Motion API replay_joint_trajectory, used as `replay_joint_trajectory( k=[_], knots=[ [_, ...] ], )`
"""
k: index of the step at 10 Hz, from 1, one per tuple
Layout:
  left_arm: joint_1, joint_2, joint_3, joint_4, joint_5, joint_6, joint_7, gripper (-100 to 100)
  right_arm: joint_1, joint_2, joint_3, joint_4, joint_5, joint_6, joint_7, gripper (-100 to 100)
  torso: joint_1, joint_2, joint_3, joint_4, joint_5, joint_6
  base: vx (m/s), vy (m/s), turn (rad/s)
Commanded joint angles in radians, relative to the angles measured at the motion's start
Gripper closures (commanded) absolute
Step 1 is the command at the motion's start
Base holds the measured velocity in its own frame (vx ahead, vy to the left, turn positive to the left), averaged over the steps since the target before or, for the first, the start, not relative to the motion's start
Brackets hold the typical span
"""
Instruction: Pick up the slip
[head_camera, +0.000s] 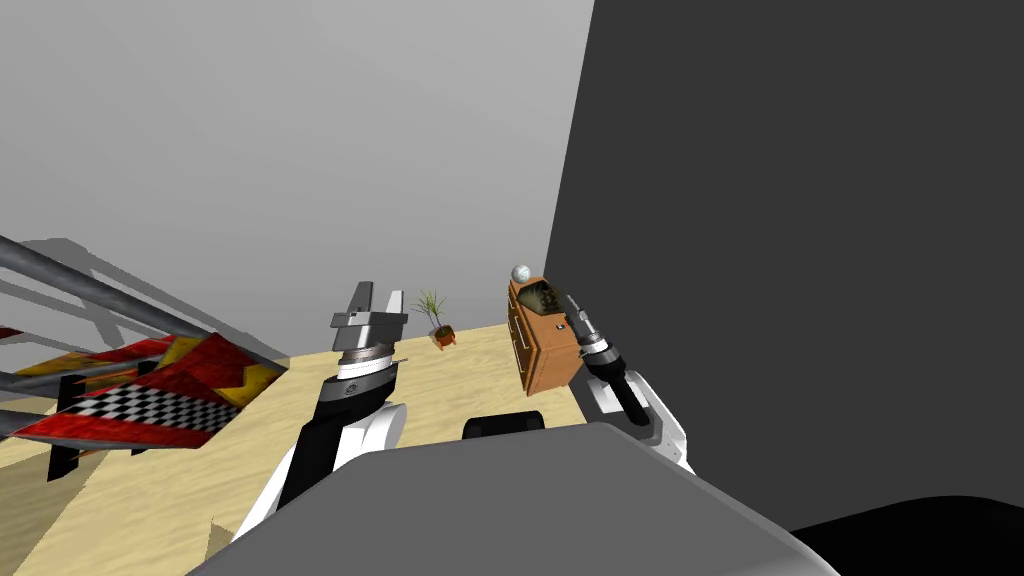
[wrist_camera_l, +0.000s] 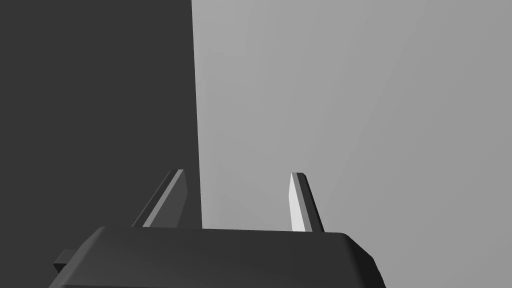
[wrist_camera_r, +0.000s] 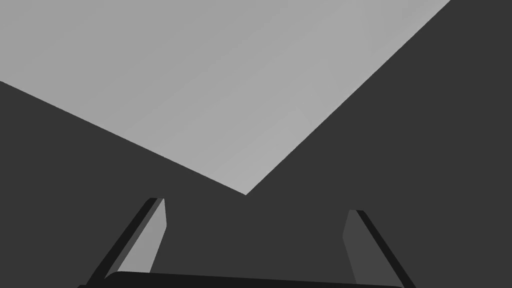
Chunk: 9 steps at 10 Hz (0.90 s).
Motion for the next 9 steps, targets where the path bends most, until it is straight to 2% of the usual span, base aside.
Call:
replay_joint_trajectory(
  k=[1,2,3,4,5,6,7,8,9],
  knots=[
    [0.000,0.000,0.000,0.000,0.000,0.000,0.000,0,-0.003,-0.029,0.003,0.036,0.014,-0.006,0.006,-100,0.000,0.000,0.000,0.000,0.000,0.000,-0.081,0.002,0.074],
    [0.000,0.000,0.000,0.000,0.000,0.000,0.000,0,-0.017,-0.069,0.015,0.070,0.044,-0.009,0.017,-100,0.000,-0.002,-0.001,0.000,0.000,0.001,-0.084,0.009,0.126],
    [0.000,0.000,0.000,0.000,0.000,0.000,0.000,0,-0.017,-0.077,0.015,0.087,0.044,-0.009,0.017,-100,0.000,-0.003,-0.002,-0.001,0.000,0.000,-0.076,0.003,0.073],
    [0.000,0.000,0.000,0.000,0.000,0.000,0.000,0,-0.030,-0.120,0.028,0.122,0.076,-0.012,0.029,-100,0.000,-0.004,-0.002,-0.001,0.000,0.001,-0.085,-0.005,0.175],
    [0.000,0.000,0.000,0.000,0.000,0.000,0.000,0,-0.030,-0.127,0.028,0.140,0.076,-0.012,0.029,-100,0.000,-0.003,-0.002,-0.001,0.000,0.000,-0.075,-0.006,0.088],
    [0.000,0.000,0.000,0.000,0.000,0.000,0.000,0,-0.044,-0.171,0.042,0.166,0.108,-0.016,0.042,-100,-0.001,-0.004,-0.002,-0.001,0.000,0.001,-0.081,0.008,0.192],
    [0.000,0.000,0.000,0.000,0.000,0.000,0.000,0,-0.044,-0.178,0.042,0.196,0.108,-0.016,0.042,-100,0.000,-0.004,-0.002,-0.001,0.000,0.000,-0.064,0.007,0.079],
    [0.000,0.000,0.000,0.000,0.000,0.000,0.000,0,-0.056,-0.222,0.058,0.230,0.141,-0.021,0.055,-100,0.000,-0.004,-0.002,-0.001,0.000,0.001,-0.072,0.010,0.161],
    [0.000,0.000,0.000,0.000,0.000,0.000,0.000,0,-0.056,-0.231,0.058,0.251,0.141,-0.021,0.055,-100,0.000,-0.004,-0.002,-0.001,0.000,0.000,-0.070,-0.002,0.079]
  ],
)
